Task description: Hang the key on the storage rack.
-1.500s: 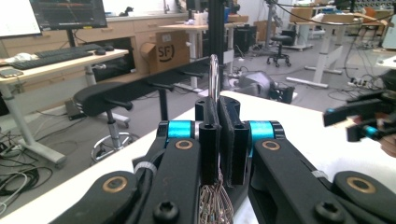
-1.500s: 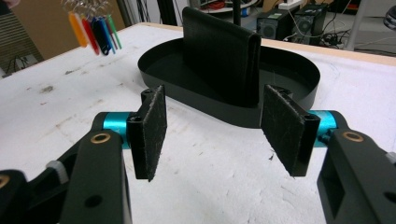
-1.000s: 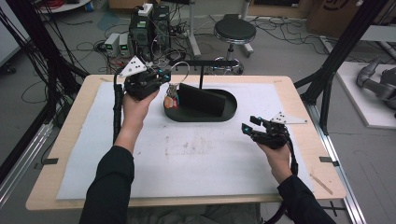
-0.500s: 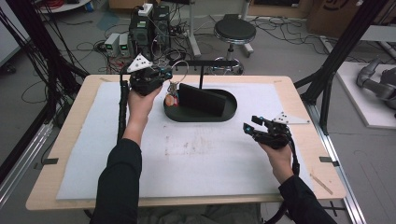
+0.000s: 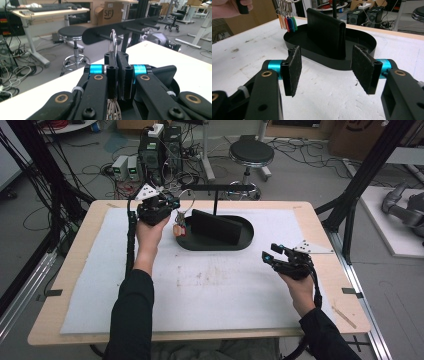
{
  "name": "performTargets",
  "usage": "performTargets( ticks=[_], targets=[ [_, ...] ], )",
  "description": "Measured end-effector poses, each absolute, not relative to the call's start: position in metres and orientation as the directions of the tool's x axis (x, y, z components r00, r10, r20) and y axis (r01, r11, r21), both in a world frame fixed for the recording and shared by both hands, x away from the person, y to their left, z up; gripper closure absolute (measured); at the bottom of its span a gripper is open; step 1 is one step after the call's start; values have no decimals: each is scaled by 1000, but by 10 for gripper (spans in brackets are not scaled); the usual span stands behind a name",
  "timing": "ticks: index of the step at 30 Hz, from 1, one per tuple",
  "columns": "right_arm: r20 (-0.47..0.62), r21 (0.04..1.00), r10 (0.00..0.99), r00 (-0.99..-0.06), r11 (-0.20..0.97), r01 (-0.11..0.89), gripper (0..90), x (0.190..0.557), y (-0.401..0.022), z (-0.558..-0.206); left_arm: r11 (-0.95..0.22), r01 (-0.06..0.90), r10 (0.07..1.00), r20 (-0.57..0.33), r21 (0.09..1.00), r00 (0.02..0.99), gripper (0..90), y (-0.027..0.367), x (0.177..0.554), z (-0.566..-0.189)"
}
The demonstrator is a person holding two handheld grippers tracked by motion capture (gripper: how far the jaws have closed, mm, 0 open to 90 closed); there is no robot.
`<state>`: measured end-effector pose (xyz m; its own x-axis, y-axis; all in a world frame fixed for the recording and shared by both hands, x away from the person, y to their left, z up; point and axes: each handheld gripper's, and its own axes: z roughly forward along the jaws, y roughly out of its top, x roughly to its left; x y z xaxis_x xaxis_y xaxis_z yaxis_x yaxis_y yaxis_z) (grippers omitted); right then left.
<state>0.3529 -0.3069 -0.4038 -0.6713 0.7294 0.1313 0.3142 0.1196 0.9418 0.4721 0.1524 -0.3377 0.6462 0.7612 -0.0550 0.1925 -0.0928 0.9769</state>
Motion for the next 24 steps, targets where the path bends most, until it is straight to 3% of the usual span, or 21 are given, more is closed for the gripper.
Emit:
performTargets(
  ticks=[10,16,20,24],
  targets=[
    [133,941,731,-669,120,318,433,353,-307,-404,-85,209,775,-67,974,629,864,150,475,-345],
    [131,940,731,-669,122,318,434,354,-308,-405,-118,202,794,-30,972,608,858,147,473,-347],
    [129,940,732,-669,124,317,434,352,-307,-404,-125,212,808,-25,969,589,723,148,470,-347],
    [125,940,733,-669,128,316,434,351,-307,-404,-145,206,827,5,968,562,503,150,462,-345]
  ],
)
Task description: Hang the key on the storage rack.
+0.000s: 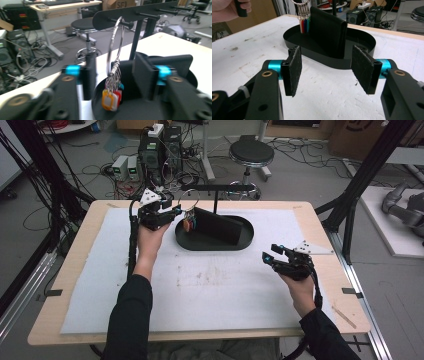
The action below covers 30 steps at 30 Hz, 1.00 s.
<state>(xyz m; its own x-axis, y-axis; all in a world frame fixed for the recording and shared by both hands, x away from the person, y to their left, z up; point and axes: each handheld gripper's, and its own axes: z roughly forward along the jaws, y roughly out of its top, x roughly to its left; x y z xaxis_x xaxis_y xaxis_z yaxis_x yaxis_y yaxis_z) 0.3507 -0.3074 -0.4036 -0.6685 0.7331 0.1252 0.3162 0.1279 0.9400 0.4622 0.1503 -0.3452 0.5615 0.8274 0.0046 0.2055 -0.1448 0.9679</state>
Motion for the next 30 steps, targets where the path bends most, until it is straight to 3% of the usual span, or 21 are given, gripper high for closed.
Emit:
performTargets(
  ticks=[4,9,22,30],
  targets=[
    [131,938,736,-665,125,323,432,351,-309,-404,-165,203,825,22,965,565,381,153,451,-341],
    [132,938,740,-660,122,324,428,352,-312,-404,-157,170,811,29,973,584,328,156,426,-338],
    [123,939,760,-639,119,323,419,349,-321,-403,-205,132,746,67,970,663,286,176,342,-355],
    [127,937,775,-619,110,330,419,348,-326,-402,-218,144,738,66,965,672,286,192,313,-385]
  ],
)
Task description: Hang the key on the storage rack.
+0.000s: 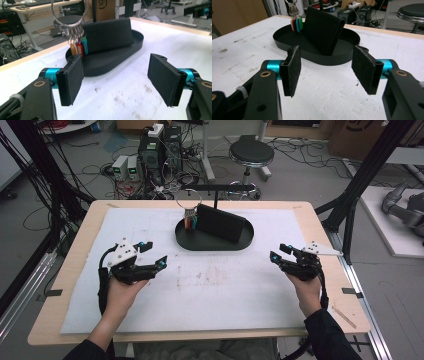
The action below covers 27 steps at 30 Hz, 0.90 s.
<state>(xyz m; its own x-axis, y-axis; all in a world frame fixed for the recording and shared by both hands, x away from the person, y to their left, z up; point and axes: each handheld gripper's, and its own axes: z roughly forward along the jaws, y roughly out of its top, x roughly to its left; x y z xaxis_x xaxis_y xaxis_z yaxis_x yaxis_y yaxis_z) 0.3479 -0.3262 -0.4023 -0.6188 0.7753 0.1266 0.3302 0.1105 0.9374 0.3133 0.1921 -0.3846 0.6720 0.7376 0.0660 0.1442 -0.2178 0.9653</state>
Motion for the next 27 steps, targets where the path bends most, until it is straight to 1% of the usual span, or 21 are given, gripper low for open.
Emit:
performTargets(
  ticks=[1,8,27],
  targets=[
    [127,937,776,-618,111,331,418,348,-327,-402,-233,140,742,82,962,666,286,194,311,-388],
    [112,938,779,-617,122,324,418,347,-325,-402,-265,146,743,106,953,660,285,200,307,-399],
    [123,933,772,-623,125,339,397,351,-324,-404,-240,157,766,88,958,637,282,213,306,-400]
  ],
)
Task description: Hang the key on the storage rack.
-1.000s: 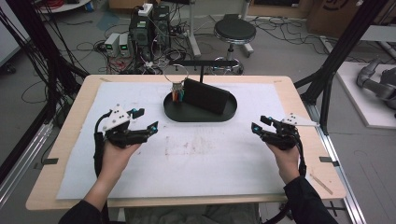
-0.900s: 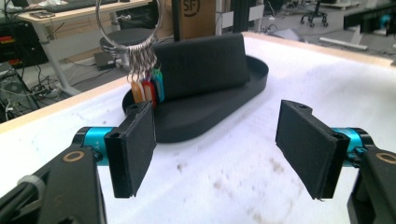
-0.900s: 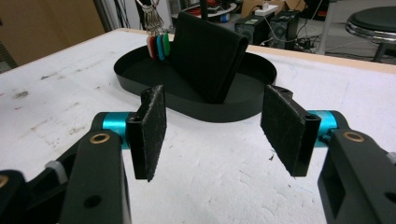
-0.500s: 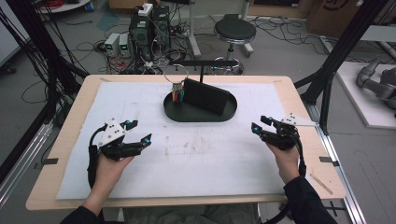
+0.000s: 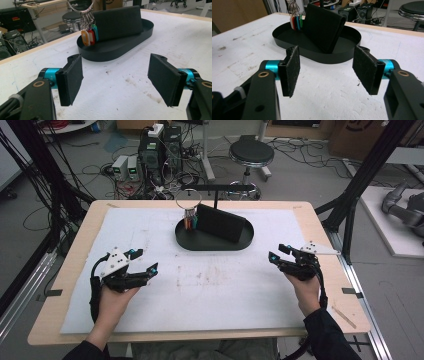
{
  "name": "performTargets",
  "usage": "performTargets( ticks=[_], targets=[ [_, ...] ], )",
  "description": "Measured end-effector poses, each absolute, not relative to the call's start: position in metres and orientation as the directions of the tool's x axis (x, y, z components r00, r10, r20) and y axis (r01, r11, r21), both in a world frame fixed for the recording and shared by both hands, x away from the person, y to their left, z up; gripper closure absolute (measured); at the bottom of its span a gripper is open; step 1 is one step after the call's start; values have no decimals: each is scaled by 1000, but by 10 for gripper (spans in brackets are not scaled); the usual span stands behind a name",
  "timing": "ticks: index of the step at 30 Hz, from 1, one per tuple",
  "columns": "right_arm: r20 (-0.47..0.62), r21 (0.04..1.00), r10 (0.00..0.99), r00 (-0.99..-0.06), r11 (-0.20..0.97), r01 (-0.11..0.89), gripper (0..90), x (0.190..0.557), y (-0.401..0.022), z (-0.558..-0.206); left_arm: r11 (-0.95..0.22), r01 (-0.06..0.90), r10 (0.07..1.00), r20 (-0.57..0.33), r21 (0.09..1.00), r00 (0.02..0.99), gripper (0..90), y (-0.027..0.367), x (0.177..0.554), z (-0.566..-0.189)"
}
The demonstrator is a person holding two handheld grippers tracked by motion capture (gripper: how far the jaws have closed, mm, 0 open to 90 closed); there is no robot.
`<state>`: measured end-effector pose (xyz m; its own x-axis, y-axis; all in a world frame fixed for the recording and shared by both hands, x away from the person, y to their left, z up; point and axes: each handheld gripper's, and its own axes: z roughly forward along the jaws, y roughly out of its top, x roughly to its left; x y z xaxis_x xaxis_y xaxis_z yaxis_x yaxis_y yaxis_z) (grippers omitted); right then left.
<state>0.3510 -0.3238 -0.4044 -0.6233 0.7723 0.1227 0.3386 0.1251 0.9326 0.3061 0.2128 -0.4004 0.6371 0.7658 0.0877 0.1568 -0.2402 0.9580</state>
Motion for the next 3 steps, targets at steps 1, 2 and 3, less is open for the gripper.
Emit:
performTargets(
  ticks=[1,2,3],
  targets=[
    [126,932,773,-622,123,341,392,351,-324,-404,-240,160,767,86,958,636,282,213,307,-400],
    [128,931,773,-622,122,343,390,351,-324,-405,-239,160,769,86,958,633,282,214,308,-401],
    [128,930,772,-622,124,345,388,351,-325,-405,-239,161,771,86,958,631,282,214,308,-401]
  ],
)
